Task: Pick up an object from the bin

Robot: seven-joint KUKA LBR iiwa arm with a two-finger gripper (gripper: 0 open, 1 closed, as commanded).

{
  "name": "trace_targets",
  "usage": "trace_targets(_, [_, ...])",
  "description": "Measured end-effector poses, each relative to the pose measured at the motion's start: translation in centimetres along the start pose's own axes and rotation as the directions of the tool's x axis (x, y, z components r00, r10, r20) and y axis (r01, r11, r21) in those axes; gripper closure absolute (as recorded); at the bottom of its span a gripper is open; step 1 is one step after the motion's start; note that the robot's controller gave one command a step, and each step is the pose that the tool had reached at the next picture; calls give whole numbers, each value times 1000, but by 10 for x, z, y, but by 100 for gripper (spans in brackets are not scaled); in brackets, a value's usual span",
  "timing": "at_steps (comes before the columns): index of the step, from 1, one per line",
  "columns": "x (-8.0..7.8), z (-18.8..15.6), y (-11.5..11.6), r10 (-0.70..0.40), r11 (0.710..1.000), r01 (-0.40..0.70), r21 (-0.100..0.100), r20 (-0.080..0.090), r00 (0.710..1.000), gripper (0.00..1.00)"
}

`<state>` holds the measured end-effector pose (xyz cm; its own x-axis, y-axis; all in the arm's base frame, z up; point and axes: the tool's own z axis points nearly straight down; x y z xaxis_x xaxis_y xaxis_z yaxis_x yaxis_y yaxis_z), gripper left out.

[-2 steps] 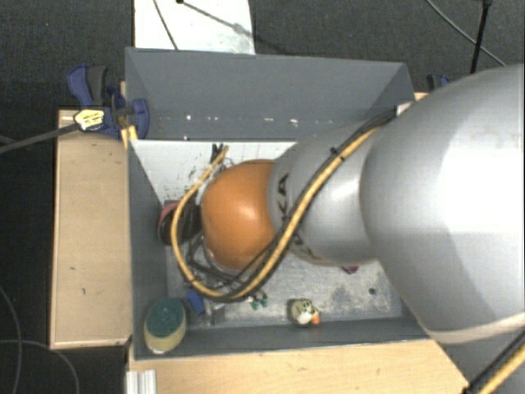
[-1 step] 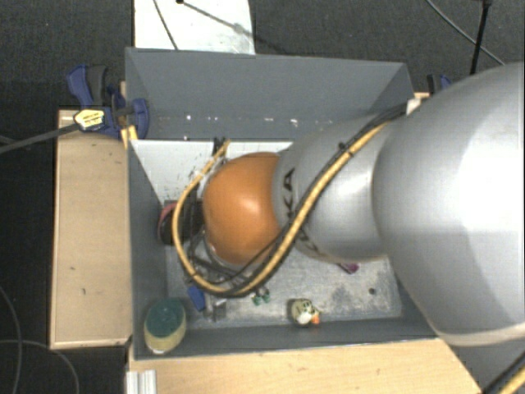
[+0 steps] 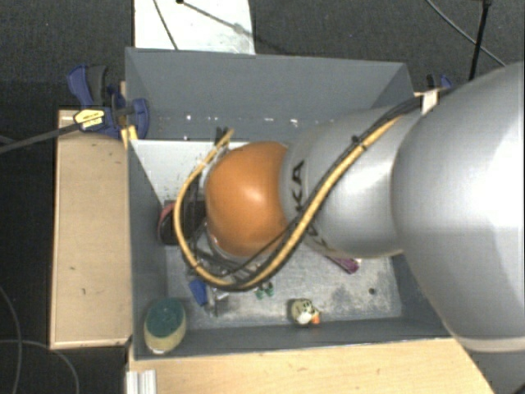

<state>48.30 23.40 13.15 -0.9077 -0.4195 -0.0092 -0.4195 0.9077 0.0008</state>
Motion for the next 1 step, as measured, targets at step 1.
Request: trace_targets(1, [-2,-21,0,3,1000,-3,0,0,1000,100])
